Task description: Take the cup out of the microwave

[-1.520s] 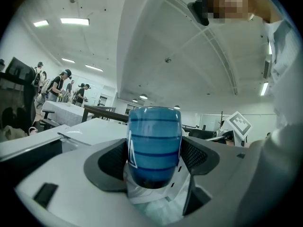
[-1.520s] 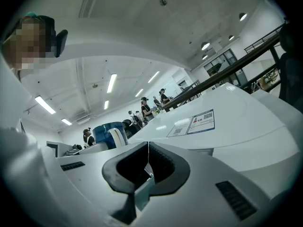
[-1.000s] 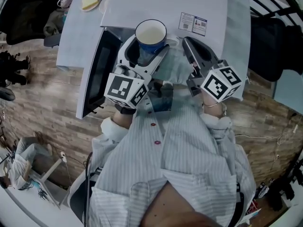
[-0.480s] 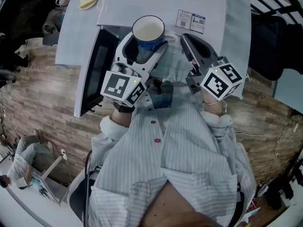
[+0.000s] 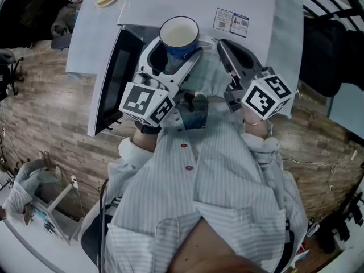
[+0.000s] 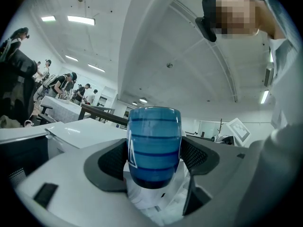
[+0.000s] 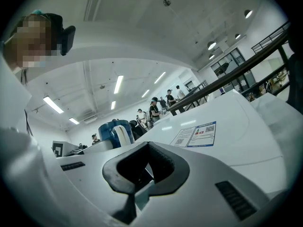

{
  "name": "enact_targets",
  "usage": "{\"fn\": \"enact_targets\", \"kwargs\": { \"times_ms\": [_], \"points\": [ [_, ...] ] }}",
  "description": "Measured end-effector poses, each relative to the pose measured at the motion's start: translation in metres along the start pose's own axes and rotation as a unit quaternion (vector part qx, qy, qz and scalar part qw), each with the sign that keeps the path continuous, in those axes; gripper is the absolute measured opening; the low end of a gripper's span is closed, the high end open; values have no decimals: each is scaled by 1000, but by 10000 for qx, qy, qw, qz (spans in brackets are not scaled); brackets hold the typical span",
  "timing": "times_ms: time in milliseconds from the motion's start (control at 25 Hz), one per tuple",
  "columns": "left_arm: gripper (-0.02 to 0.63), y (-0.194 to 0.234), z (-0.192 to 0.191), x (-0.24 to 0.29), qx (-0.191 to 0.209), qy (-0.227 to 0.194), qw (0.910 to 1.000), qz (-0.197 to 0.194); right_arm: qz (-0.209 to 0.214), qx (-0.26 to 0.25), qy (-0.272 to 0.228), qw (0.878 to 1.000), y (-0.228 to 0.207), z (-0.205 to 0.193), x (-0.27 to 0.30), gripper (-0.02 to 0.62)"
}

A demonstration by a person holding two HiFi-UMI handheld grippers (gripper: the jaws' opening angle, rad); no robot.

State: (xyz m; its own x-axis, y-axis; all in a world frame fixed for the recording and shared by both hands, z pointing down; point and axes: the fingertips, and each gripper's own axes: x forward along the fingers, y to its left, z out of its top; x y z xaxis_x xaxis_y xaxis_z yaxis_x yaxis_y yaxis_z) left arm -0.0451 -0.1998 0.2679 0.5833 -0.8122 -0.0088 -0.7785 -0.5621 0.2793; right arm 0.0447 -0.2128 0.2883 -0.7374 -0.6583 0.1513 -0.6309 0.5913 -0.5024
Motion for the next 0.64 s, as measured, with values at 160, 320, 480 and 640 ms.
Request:
{"fn": "enact_targets", "kwargs": {
  "times_ms": [160,320,480,640],
  "points": [
    [362,-1,2,-3,-18,4,10000,-39,19,40,29,10000,4,-2,-1,32],
    [362,-4,1,-3,-38,49,9997,-221,44,33,66,10000,8,-4,-3,32],
    [362,-3,2,-4,-121,109,9991,-391,35,47,33,10000,8,-6,-5,32],
    [362,-1,7,-1,-123,161,9982,-563,42,13,16,10000,8,-3,-6,32]
  ]
}}
